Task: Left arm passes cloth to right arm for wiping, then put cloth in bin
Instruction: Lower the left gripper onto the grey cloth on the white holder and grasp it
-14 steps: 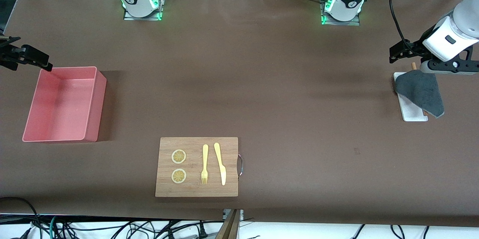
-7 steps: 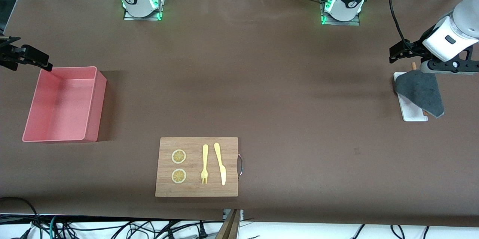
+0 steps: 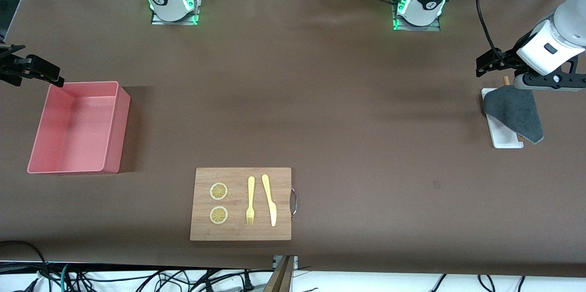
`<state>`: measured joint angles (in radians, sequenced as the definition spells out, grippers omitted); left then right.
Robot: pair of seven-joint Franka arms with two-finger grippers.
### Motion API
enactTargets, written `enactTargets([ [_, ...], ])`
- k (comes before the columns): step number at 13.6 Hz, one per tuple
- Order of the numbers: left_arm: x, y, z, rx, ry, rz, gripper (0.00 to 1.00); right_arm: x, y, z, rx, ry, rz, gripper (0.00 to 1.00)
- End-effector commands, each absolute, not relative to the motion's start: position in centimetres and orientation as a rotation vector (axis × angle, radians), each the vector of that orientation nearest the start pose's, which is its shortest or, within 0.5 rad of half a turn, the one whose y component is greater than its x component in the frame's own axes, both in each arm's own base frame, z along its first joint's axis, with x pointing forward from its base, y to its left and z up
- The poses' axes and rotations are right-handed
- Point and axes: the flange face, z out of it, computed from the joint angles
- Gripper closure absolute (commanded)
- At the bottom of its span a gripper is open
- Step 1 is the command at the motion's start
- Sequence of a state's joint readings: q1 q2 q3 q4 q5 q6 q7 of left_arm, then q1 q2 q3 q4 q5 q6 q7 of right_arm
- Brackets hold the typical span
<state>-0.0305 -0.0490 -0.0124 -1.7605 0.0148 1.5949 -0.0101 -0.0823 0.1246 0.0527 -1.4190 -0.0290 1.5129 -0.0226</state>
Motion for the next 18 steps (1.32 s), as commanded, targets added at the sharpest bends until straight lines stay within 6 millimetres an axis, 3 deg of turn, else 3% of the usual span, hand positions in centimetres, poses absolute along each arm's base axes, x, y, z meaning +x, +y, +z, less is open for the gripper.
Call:
enactTargets([
  [1, 52.7, -2.3, 56.6, -3.136, 0.047, 0.19, 0.0, 59.0, -2.3, 62.4, -3.156, 0.003, 0.037, 0.0],
  [12, 52.7, -2.2, 56.4, -3.139, 0.057, 0.195, 0.0, 59.0, -2.3, 62.4, -3.156, 0.005, 0.037, 0.0],
  [15, 53.3, -0.7, 55.4, -3.141, 0.018, 0.22, 0.0, 59.0, -2.4, 62.4, -3.156, 0.007, 0.037, 0.0],
  [18, 54.6, 2.2, 53.0, -3.133, -0.057, 0.27, 0.0, 59.0, -2.4, 62.4, -3.156, 0.01, 0.037, 0.0],
])
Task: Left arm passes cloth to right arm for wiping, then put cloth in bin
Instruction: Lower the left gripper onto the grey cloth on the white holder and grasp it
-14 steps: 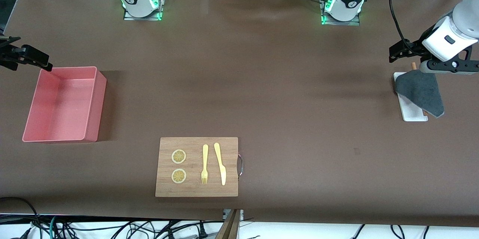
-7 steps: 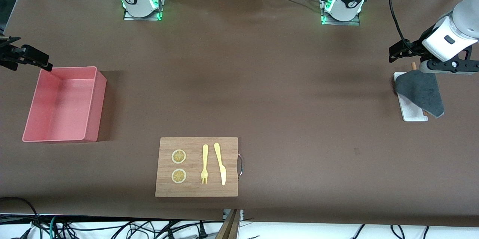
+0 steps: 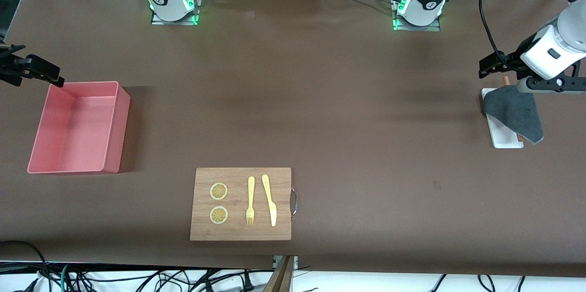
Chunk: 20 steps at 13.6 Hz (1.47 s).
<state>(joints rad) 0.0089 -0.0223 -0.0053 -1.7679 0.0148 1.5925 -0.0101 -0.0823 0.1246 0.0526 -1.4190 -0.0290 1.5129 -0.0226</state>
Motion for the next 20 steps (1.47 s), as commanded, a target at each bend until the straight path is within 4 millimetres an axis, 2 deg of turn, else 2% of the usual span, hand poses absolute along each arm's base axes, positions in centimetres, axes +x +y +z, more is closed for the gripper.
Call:
enactTargets([
  [1, 55.1, 3.2, 52.1, -3.133, -0.086, 0.272, 0.0, 59.0, -2.4, 62.4, -3.156, 0.01, 0.037, 0.0],
  [3, 56.3, 5.8, 50.1, -3.129, -0.15, 0.306, 0.0, 59.0, -2.4, 62.4, -3.156, 0.01, 0.039, 0.0],
  [5, 58.5, 9.0, 47.9, -3.12, -0.074, 0.349, 0.0, 59.0, -2.4, 62.4, -3.156, 0.01, 0.037, 0.0],
  [7, 59.8, 14.3, 46.3, -3.125, -0.026, 0.363, 0.0, 59.0, -2.4, 62.4, -3.156, 0.008, 0.037, 0.0],
  [9, 60.2, 18.5, 44.2, -3.145, 0.016, 0.394, 0.0, 59.0, -2.4, 62.4, -3.156, 0.005, 0.039, 0.0],
  [12, 60.7, 22.3, 41.0, -3.161, 0.061, 0.393, 0.0, 59.0, -2.4, 62.4, -3.156, 0.005, 0.037, 0.0],
  [14, 60.3, 26.1, 38.5, -3.177, 0.12, 0.364, 0.0, 59.0, -2.4, 62.4, -3.156, 0.005, 0.039, 0.0],
  [16, 59.6, 28.5, 36.0, -3.195, 0.131, 0.379, 0.0, 59.0, -2.4, 62.4, -3.156, 0.01, 0.039, 0.0],
  [20, 59.0, 31.1, 31.8, -3.226, 0.183, 0.392, 0.0, 59.0, -2.4, 62.4, -3.156, 0.012, 0.039, 0.0],
])
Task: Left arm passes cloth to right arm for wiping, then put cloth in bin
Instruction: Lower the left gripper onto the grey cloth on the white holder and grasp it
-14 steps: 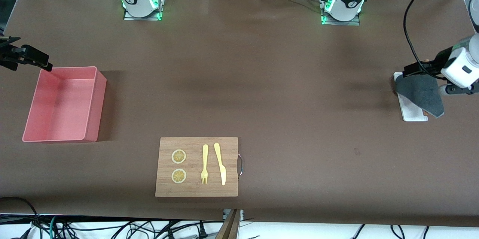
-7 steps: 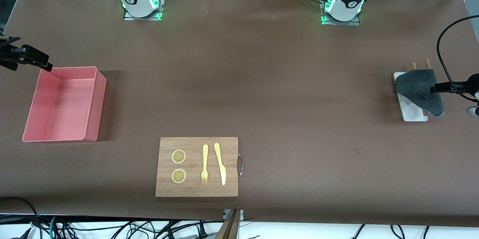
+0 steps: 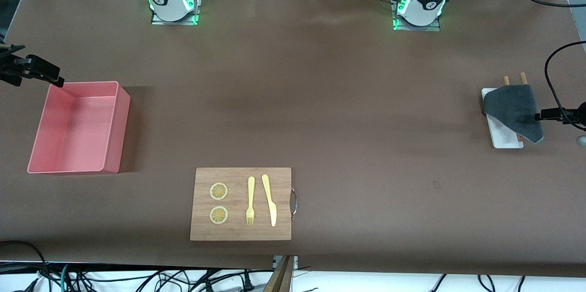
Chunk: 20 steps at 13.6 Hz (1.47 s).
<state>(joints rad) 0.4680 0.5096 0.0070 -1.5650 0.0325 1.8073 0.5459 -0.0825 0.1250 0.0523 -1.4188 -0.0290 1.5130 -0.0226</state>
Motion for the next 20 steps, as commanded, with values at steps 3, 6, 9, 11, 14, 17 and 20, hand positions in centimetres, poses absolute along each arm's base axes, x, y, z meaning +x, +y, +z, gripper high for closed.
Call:
enactTargets([
  [3, 58.6, 31.5, 30.9, -3.237, 0.172, 0.413, 0.14, 59.0, -2.4, 62.4, -3.156, 0.012, 0.039, 0.0],
  [6, 58.5, 31.4, 29.9, -3.273, 0.149, 0.416, 0.2, 59.0, -2.4, 62.4, -3.156, 0.012, 0.039, 0.0],
  [9, 58.5, 31.4, 29.9, -3.275, 0.184, 0.418, 0.42, 59.0, -2.4, 62.4, -3.156, 0.012, 0.039, 0.0],
  [11, 58.4, 31.4, 29.8, -3.277, 0.184, 0.422, 0.47, 59.0, -2.3, 62.4, -3.156, 0.0, 0.039, 0.0],
  [14, 58.3, 31.4, 29.7, -3.278, 0.184, 0.427, 0.47, 59.0, -2.5, 62.4, -3.156, -0.002, 0.039, 0.0],
  [17, 58.3, 31.4, 29.7, -3.279, 0.207, 0.427, 0.53, 59.0, -2.6, 62.4, -3.156, 0.0, 0.037, 0.0],
  [20, 58.3, 31.4, 29.9, -3.279, 0.209, 0.427, 0.69, 58.9, -2.5, 62.5, -3.156, -0.002, 0.037, 0.0],
])
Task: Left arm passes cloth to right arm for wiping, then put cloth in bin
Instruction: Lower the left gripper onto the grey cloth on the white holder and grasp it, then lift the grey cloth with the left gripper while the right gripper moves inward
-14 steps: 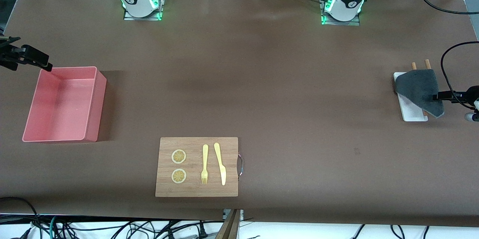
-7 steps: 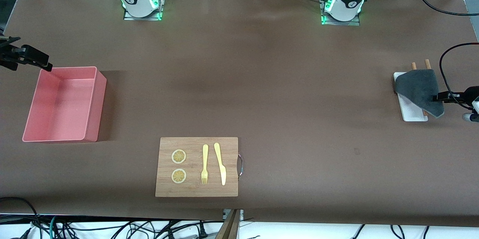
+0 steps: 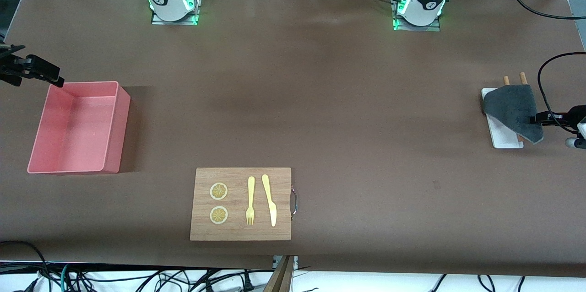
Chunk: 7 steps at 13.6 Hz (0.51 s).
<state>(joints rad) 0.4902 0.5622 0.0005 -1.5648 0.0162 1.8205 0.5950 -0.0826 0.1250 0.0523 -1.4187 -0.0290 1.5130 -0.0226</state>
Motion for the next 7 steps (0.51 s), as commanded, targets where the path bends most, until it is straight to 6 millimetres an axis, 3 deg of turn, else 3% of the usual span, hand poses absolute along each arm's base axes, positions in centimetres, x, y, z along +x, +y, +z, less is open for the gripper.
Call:
enactTargets([
  [1, 58.29, 31.5, 29.88, -3.279, 0.207, 0.427, 0.72, 58.95, -2.5, 62.52, -3.156, -0.002, 0.034, 0.0],
  [4, 58.29, 31.5, 29.88, -3.28, 0.25, 0.423, 0.82, 59.05, -2.2, 62.27, -3.16, -0.002, 0.042, 0.0],
  [7, 58.28, 31.61, 30.04, -3.279, 0.25, 0.419, 0.85, 59.2, -1.97, 62.01, -3.154, -0.012, 0.046, 0.0],
])
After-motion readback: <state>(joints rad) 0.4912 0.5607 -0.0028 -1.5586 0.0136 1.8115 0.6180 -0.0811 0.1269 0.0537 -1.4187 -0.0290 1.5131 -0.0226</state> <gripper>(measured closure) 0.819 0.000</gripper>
